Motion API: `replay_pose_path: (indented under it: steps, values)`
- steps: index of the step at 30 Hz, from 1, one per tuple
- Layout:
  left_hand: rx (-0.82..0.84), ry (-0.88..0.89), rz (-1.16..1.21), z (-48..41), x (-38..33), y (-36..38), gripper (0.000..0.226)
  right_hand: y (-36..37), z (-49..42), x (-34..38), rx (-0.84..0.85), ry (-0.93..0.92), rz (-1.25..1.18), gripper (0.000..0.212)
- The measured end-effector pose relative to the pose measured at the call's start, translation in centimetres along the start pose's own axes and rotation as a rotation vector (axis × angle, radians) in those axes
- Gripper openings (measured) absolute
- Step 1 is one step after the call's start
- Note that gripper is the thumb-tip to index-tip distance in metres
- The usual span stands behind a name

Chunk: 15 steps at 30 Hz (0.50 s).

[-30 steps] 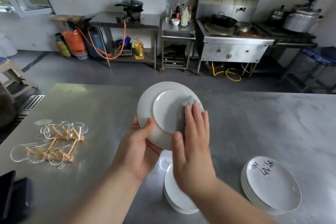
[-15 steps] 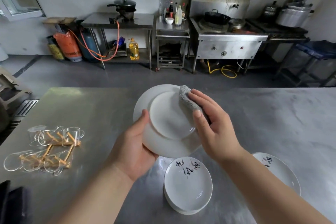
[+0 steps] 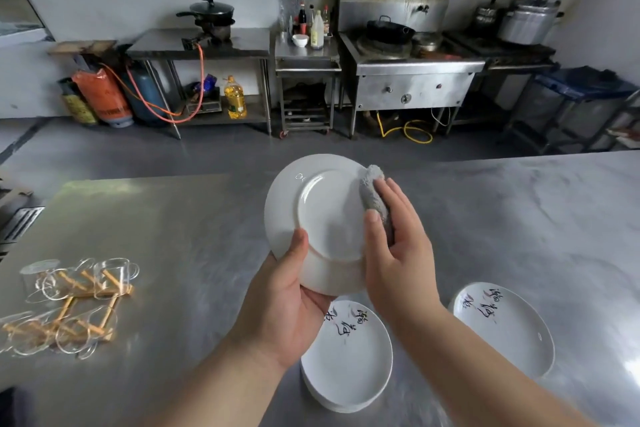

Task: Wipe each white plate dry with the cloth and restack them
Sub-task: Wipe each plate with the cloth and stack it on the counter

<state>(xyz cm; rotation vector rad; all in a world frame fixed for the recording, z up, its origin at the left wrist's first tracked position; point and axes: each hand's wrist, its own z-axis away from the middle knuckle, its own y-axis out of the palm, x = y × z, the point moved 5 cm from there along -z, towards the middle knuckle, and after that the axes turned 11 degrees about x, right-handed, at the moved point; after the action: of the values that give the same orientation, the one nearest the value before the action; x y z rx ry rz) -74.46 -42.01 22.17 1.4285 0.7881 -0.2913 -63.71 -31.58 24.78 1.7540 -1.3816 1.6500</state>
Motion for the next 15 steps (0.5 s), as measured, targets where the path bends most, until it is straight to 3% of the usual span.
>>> replay_pose_path:
  steps: [5,10,12,15]
  values:
    - [-0.011,-0.075,-0.004,0.1,2.3,0.8,0.059,3.4,6.9,-0.4,0.029,0.004,0.024,0.068]
    - [0.072,-0.013,-0.056,-1.1,3.2,3.3,0.049,-3.3,1.3,-0.2,-0.029,-0.075,-0.038,0.044]
    - [0.061,-0.014,-0.030,-1.3,3.0,4.4,0.060,-6.3,-1.1,-0.1,0.024,-0.110,-0.119,0.037]
    - [0.002,-0.036,-0.015,-1.6,3.2,5.1,0.056,-9.3,-2.2,-0.7,0.155,-0.131,-0.155,0.036]
